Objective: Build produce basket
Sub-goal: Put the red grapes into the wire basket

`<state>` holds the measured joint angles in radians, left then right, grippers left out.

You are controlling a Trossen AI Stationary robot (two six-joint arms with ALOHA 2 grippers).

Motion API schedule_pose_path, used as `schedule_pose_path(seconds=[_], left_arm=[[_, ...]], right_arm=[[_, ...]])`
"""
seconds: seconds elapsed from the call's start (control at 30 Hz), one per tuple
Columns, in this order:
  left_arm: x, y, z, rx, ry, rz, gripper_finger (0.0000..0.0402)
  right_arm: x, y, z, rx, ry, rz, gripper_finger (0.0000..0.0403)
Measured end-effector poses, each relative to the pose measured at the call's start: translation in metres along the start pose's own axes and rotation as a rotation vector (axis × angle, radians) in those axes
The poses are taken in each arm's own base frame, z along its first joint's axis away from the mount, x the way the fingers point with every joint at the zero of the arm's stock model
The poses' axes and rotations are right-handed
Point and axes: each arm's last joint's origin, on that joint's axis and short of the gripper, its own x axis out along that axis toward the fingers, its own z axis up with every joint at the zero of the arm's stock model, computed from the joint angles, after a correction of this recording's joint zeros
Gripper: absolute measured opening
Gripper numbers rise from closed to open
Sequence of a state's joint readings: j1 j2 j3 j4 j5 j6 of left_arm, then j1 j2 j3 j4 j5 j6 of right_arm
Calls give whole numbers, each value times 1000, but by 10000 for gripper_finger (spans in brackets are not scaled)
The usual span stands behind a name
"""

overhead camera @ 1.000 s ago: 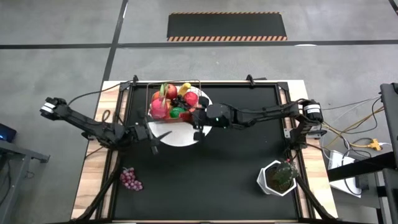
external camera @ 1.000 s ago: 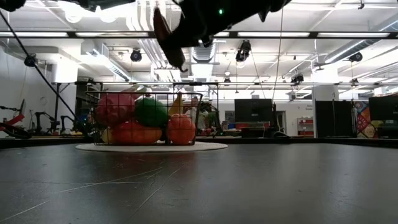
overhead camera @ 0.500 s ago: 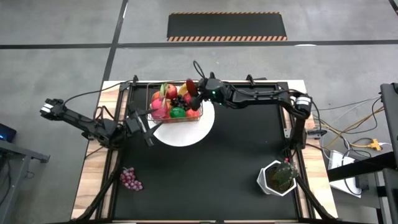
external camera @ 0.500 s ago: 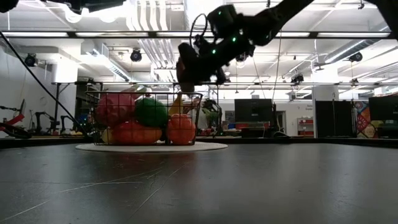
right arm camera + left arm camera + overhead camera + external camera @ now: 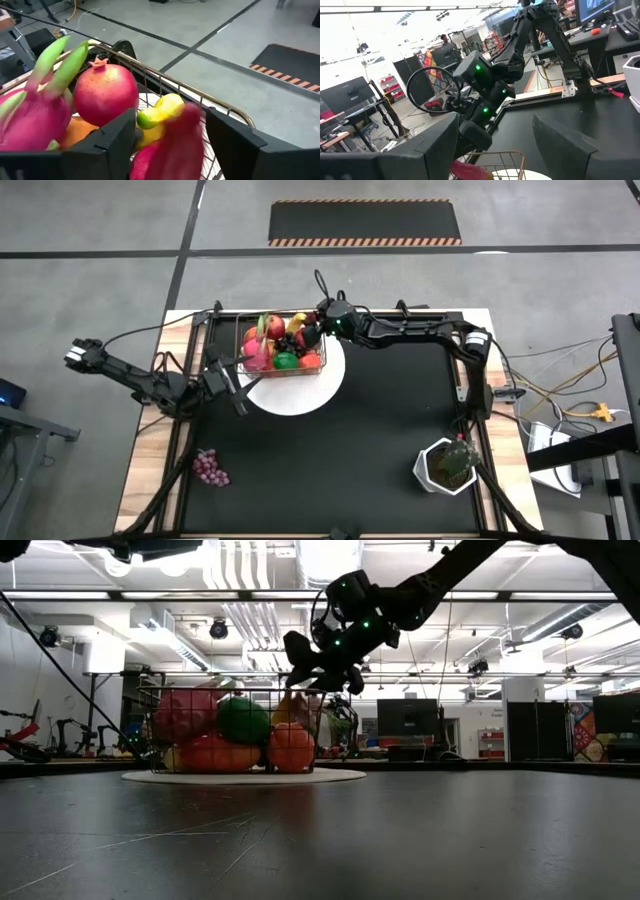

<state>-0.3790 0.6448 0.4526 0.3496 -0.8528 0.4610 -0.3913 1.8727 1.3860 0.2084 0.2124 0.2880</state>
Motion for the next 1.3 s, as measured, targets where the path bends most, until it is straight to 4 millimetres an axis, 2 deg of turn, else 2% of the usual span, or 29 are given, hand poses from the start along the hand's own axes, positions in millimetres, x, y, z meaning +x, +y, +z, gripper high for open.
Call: schedule_pose_path(seconds=[0.17, 0.33, 0.43, 0.53, 0.63, 0.7, 0.8, 0.9, 0.97, 1.03, 1.1, 1.2, 1.3], left_arm=[[1, -1, 0, -6, 2, -1, 238], [3, -6, -3, -84, 16, -8, 238], [7, -13, -7, -238, 41, -23, 238], [11, -30, -20, -460, 122, -119, 238], [7, -56, -39, -645, 321, -320, 238], [2, -70, -46, -757, 479, -377, 237], [-3, -82, -50, -915, 756, -322, 237], [-8, -90, -49, -994, 1142, -231, 237], [-13, -96, -46, -921, 1406, -227, 237], [-19, -101, -44, -763, 1660, -268, 237], [-23, -108, -40, -597, 1831, -351, 237], [-29, -116, -36, -328, 1900, -485, 237], [-36, -132, -34, -149, 1839, -646, 237]], right_arm=[[-7, 1, 6, -16, 7, 3, 258], [-33, 5, 22, -88, 52, 1, 273], [-54, 17, 29, -145, 79, 29, 276], [-73, 35, 24, -229, 114, 81, 274], [-87, 53, 16, -327, 118, 138, 269], [-95, 64, 14, -384, 105, 173, 267], [-103, 75, 8, -441, 102, 206, 265], [-106, 81, 4, -469, 107, 220, 267], [-106, 82, 3, -478, 104, 224, 268], [-104, 83, 2, -478, 100, 225, 270], [-101, 83, 0, -479, 102, 225, 269], [-97, 83, -5, -481, 112, 222, 265], [-96, 83, -7, -482, 118, 221, 261]])
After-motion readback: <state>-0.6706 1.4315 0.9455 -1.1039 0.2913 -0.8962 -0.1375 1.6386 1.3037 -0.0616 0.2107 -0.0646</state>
